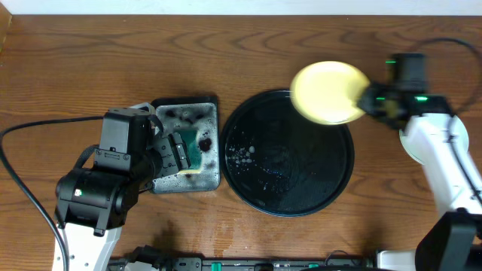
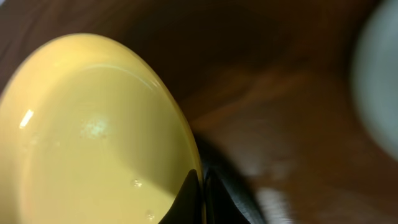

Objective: Clean dirty plates on tray and stack at the side
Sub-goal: 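Carry the yellow plate right and stack it on the green plates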

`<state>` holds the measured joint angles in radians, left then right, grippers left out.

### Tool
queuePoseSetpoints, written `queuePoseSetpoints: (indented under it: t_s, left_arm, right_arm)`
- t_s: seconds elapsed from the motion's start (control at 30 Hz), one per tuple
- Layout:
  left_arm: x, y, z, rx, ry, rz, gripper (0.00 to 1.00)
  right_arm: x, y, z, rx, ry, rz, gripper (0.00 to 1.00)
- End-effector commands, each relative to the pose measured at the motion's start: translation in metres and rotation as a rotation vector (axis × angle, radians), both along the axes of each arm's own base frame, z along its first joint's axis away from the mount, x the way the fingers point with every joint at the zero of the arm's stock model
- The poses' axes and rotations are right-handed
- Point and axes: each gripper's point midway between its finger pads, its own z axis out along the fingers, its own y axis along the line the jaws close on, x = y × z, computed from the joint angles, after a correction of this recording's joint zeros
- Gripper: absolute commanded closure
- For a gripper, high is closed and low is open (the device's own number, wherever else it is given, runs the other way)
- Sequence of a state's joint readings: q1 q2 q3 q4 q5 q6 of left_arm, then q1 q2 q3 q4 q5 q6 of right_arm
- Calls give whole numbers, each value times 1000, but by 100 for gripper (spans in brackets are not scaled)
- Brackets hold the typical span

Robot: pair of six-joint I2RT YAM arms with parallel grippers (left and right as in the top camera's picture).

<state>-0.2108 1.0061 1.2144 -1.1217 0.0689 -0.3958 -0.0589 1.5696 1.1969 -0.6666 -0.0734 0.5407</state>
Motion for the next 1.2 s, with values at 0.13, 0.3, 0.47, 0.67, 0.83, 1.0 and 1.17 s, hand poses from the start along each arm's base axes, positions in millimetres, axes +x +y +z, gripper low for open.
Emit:
queuePoseSetpoints:
  t_s: [0.13,0.3,0.47,0.67,0.83,1.0,1.17]
  left_arm:
    - [1,1,7,-2,-16,6,17]
    - [1,1,7,-2,-16,6,17]
    - [1,1,7,-2,-16,6,17]
    - [1,1,7,-2,-16,6,17]
    - [1,1,7,-2,-16,6,17]
    - [1,1,7,-2,-16,6,17]
    - [1,1,7,-2,-16,6,17]
  right_arm:
    - [-48,-143,-5,-91,72,-413,99]
    - [-84,-205,-28,-104,156,-598,99]
    - [-109,-229,-50,-71,236,-681,99]
    - [-109,-227,-65,-86,284,-567,99]
    - [-70,-209,-36,-11,94,-373,56]
    - [-37,-155,41,152,-206,-175,43]
    - [-49,-102,112,109,-355,-46,40]
